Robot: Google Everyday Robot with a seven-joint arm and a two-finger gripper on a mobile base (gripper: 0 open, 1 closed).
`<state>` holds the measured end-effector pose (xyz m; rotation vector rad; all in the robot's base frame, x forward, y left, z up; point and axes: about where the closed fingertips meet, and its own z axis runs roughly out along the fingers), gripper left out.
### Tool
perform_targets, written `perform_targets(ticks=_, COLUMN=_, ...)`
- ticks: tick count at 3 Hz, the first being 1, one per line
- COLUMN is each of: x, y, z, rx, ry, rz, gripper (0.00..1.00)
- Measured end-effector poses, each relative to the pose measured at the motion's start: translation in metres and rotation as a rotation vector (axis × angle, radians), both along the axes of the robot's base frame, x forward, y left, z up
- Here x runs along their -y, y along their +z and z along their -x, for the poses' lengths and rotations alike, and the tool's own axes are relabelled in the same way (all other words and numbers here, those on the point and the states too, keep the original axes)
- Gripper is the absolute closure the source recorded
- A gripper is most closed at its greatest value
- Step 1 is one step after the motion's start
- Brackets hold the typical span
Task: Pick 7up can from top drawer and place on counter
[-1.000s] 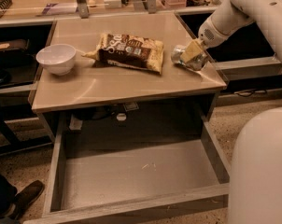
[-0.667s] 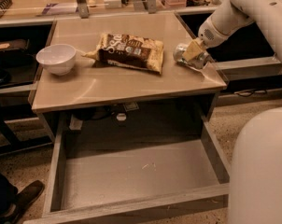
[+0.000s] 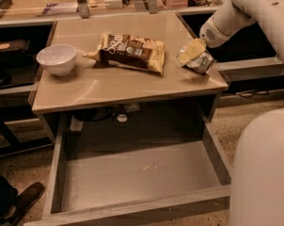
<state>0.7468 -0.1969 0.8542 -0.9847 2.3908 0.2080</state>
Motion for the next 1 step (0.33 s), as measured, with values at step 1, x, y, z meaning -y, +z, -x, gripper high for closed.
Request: perform_targets(ticks=1, x=0.0, y=0.0, z=0.0, rx=0.0, ry=0.0, rz=0.0, gripper=0.0)
